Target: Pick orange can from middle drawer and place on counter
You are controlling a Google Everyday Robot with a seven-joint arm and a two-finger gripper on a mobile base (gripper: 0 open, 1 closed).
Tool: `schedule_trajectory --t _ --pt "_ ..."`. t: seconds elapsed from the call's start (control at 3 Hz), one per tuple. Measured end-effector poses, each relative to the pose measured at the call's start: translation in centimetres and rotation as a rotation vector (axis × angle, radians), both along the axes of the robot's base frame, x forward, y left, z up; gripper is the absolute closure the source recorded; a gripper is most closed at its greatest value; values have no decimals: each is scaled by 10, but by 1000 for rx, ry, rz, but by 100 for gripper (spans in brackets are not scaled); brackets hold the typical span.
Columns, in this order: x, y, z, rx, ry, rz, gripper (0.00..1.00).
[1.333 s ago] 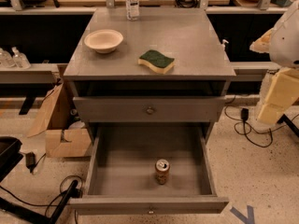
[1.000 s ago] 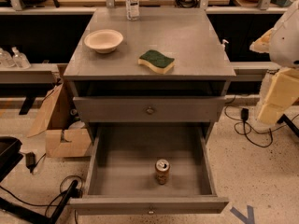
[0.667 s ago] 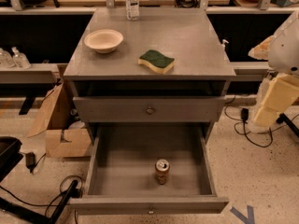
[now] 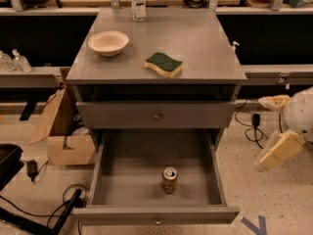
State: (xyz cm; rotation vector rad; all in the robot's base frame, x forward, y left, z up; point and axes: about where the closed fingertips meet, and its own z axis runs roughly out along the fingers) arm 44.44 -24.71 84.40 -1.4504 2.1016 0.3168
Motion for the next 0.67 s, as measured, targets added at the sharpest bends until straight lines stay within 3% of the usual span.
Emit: schedule_trajectory --t 0.33,0.67 --pt "13 1 -42 209 -90 -21 0" --pt "17 5 -48 287 -121 -17 0"
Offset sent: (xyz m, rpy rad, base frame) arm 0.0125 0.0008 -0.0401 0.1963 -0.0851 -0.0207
